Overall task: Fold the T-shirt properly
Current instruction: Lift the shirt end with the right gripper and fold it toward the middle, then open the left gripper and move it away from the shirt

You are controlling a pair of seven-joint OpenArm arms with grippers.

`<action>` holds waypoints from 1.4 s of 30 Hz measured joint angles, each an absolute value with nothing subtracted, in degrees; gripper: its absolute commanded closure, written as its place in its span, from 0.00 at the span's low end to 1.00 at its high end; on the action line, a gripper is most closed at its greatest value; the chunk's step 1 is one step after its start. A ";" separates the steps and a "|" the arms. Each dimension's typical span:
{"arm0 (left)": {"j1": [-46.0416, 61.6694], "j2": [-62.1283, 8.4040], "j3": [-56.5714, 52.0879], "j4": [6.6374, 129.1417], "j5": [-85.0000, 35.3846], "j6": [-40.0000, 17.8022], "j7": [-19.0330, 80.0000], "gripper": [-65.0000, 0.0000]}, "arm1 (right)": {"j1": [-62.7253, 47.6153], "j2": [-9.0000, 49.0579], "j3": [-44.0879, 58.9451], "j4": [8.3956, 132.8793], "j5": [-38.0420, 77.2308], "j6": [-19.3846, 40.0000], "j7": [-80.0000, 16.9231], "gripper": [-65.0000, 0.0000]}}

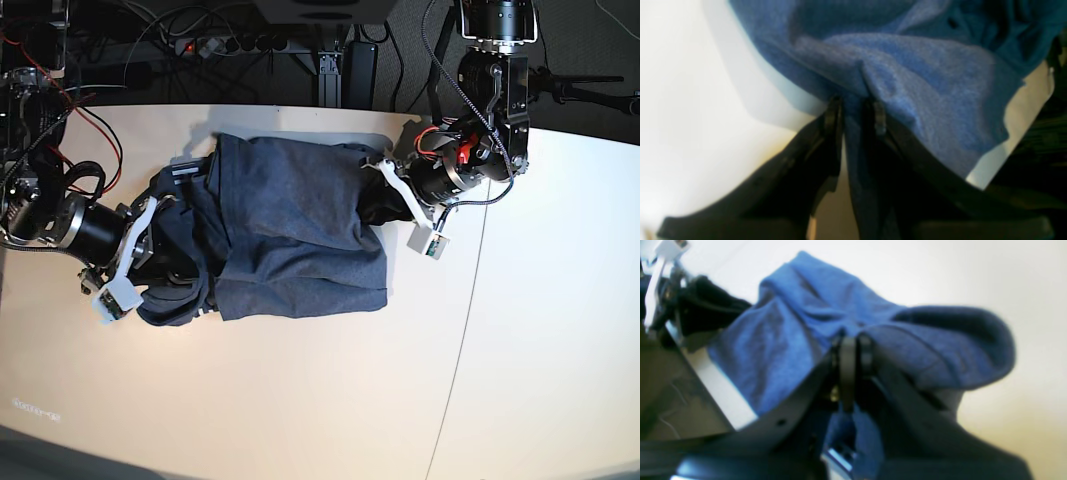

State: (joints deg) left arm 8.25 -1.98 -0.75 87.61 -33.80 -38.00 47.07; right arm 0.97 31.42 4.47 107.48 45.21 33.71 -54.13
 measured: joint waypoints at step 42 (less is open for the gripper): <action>8.29 -1.10 1.41 87.57 -36.95 -38.06 48.21 0.77 | 11.11 26.35 -43.79 111.85 -2.85 33.65 -42.41 1.00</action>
